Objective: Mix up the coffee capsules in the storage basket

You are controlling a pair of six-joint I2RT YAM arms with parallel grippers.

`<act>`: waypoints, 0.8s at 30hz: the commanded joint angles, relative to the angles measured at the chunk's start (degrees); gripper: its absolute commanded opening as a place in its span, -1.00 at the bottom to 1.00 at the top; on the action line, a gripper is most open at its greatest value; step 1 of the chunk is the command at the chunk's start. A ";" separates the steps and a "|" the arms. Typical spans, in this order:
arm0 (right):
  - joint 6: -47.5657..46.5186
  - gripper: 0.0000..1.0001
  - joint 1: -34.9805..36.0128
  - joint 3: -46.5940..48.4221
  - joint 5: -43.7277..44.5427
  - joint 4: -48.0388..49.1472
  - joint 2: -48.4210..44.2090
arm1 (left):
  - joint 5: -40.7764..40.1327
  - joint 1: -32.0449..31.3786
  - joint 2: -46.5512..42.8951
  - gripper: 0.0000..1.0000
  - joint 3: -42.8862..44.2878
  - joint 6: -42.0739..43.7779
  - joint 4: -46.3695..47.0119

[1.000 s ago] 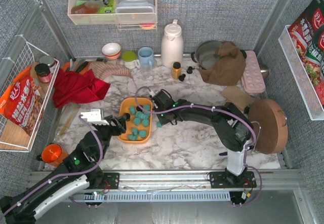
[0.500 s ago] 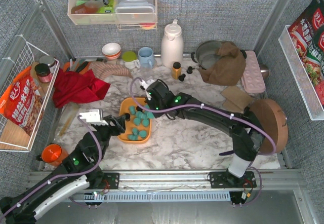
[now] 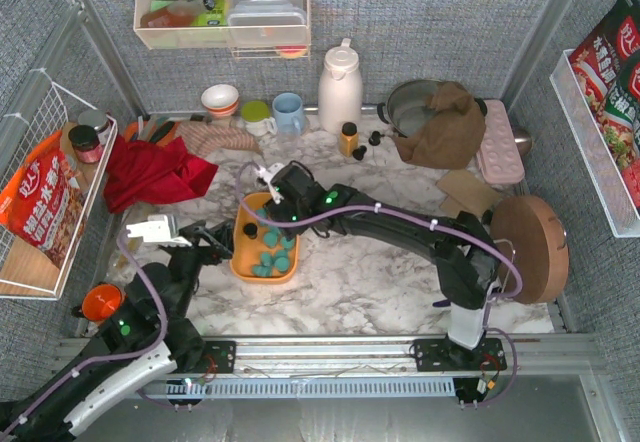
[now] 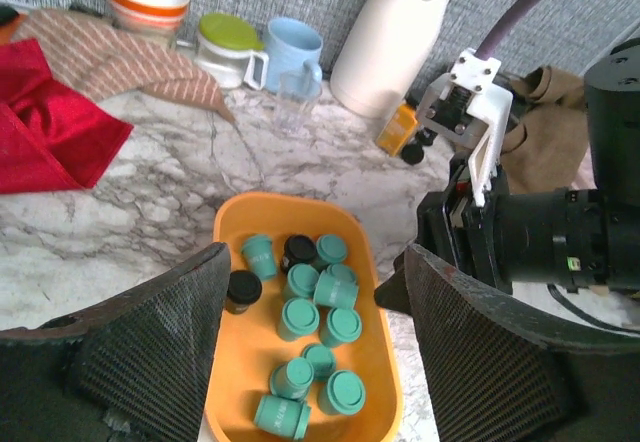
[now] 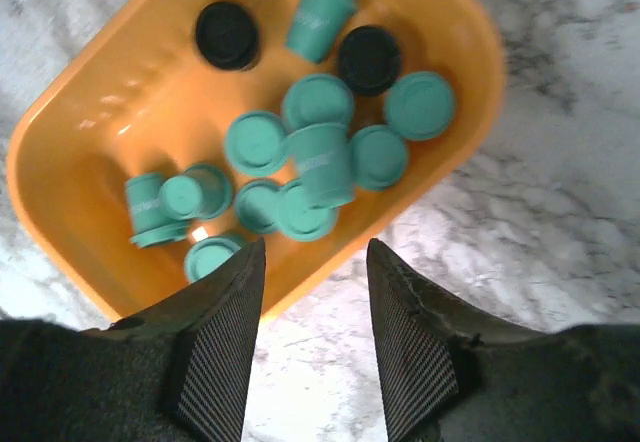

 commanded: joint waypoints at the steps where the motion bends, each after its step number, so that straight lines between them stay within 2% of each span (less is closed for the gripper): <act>1: -1.92 -0.01 -4.45 -1.01 1.94 5.11 -2.20 | 0.65 -0.03 -0.67 0.61 4.28 2.68 -4.59; 7: -9.38 0.04 -17.23 -4.18 5.14 16.93 -1.04 | 1.01 -0.06 0.17 0.80 9.55 7.94 -10.75; 10: -15.00 0.04 -23.22 -2.52 2.59 23.45 3.48 | 0.50 0.02 -0.49 0.98 8.43 9.10 -10.59; 13: -19.93 0.05 -27.75 0.73 -2.21 27.40 8.55 | 1.11 -0.05 -1.59 0.98 7.43 9.20 -10.04; 16: -27.68 0.09 -31.49 2.87 -10.75 29.94 12.50 | 0.26 -0.05 -3.21 0.98 7.13 8.88 -10.55; 18: -32.26 0.19 -34.30 4.20 -16.61 30.09 15.21 | -0.36 -0.02 -4.63 0.98 6.80 8.73 -10.70; 21: -34.17 0.27 -38.30 8.57 -24.86 26.76 18.91 | -1.11 0.01 -6.79 0.98 6.19 8.59 -10.48; 24: -35.84 0.52 -41.36 14.29 -30.29 19.89 22.34 | -1.75 0.01 -7.84 0.98 5.78 8.57 -10.05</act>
